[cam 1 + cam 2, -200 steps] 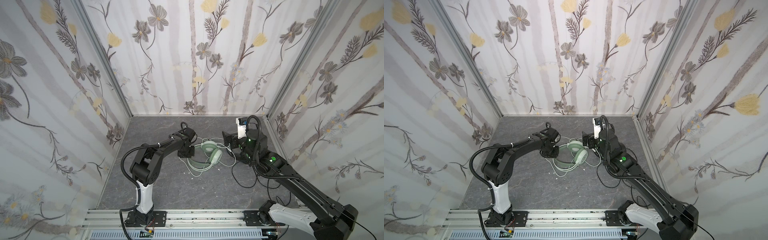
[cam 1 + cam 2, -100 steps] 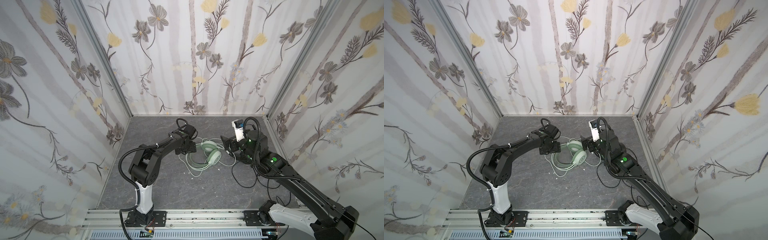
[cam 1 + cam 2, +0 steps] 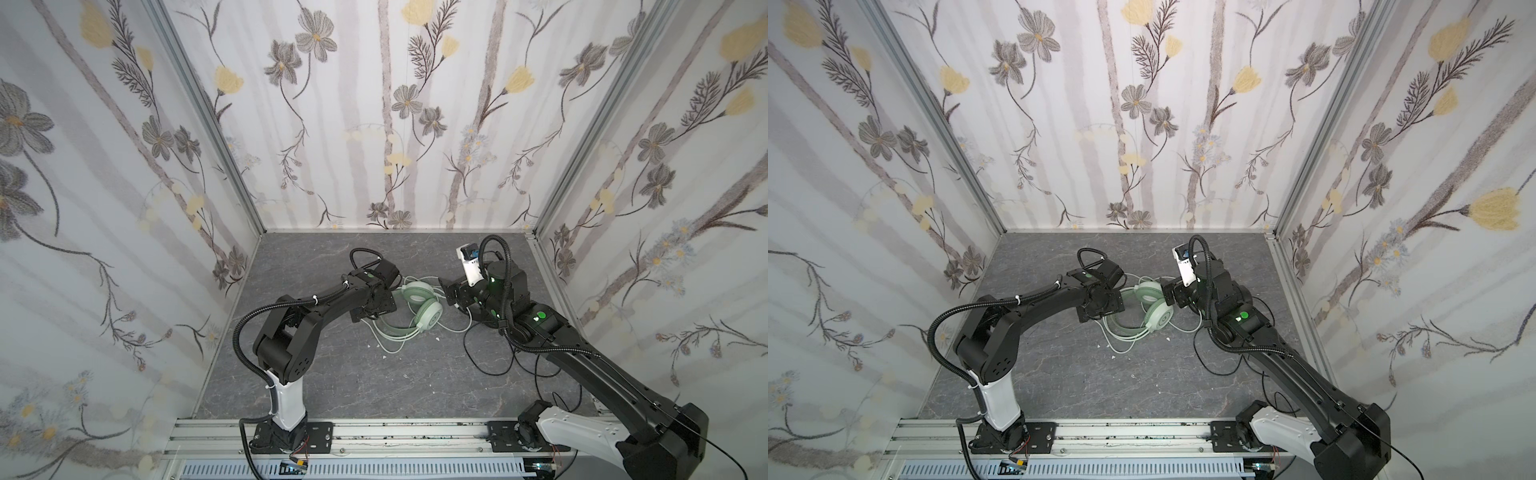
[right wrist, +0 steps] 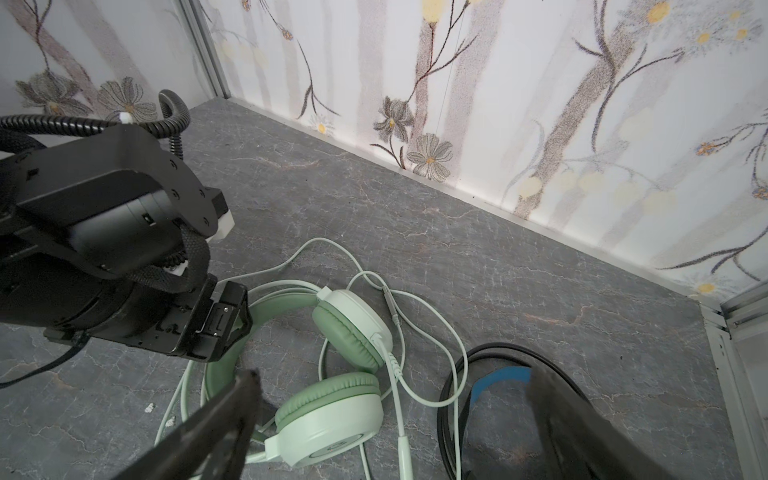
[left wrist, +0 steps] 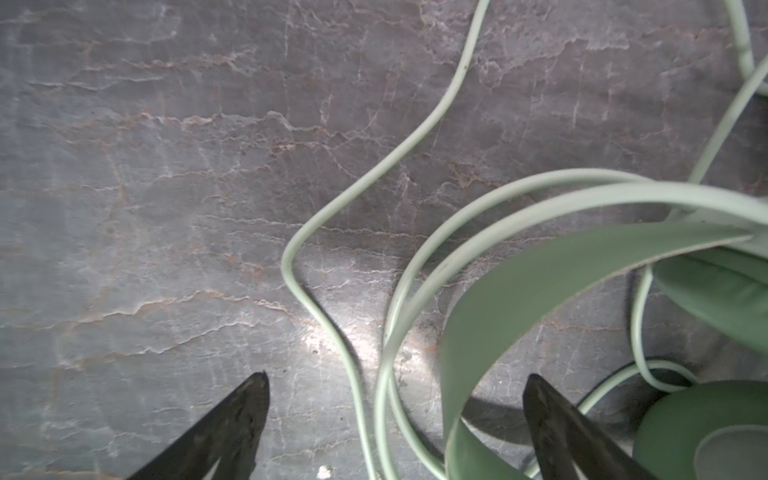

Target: Wrap the headphones

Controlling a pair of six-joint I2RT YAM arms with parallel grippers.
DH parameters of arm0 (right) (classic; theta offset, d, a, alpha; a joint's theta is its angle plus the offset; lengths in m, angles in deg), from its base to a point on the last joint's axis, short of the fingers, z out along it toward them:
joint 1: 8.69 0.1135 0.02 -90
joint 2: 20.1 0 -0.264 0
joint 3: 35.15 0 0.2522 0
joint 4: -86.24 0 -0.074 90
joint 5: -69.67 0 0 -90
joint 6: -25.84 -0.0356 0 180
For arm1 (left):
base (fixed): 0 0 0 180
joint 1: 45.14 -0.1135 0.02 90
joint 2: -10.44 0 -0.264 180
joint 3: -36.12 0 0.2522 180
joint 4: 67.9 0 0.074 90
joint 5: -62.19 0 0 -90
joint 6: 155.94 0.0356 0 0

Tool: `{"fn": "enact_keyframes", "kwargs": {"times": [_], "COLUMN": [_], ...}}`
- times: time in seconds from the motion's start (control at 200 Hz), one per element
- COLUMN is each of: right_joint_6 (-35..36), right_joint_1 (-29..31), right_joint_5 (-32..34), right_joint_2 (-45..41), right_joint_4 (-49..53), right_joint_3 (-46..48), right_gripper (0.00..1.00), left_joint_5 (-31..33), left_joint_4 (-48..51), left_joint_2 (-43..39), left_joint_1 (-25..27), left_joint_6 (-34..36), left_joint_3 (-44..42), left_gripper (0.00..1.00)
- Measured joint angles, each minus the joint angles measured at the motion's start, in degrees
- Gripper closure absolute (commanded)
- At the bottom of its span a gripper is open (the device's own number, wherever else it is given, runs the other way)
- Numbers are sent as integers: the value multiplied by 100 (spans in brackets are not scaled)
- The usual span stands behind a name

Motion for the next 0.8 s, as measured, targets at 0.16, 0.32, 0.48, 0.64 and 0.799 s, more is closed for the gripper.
{"fn": "enact_keyframes", "kwargs": {"times": [0.16,0.32,0.48,0.64,0.799], "right_joint_6": [2,61,149,212,214], "right_joint_1": [-11,-74,-105,-107,-111], "right_joint_5": [-118,-131,-131,-131,-131], "right_joint_2": [-44,-55,-11,-48,-92], "right_joint_4": [-72,-103,-107,-105,-107], "right_joint_3": [76,98,17,7,13], "right_gripper": [0,0,0,0,0], "left_joint_5": [-103,-107,-20,197,271], "left_joint_4": [-153,-282,-400,-415,-374], "left_joint_2": [262,420,452,448,444], "left_joint_1": [9,11,20,48,48], "left_joint_6": [-278,-498,-671,-734,-656], "left_joint_3": [20,-79,-308,-380,-356], "left_gripper": [17,27,39,61,77]}}
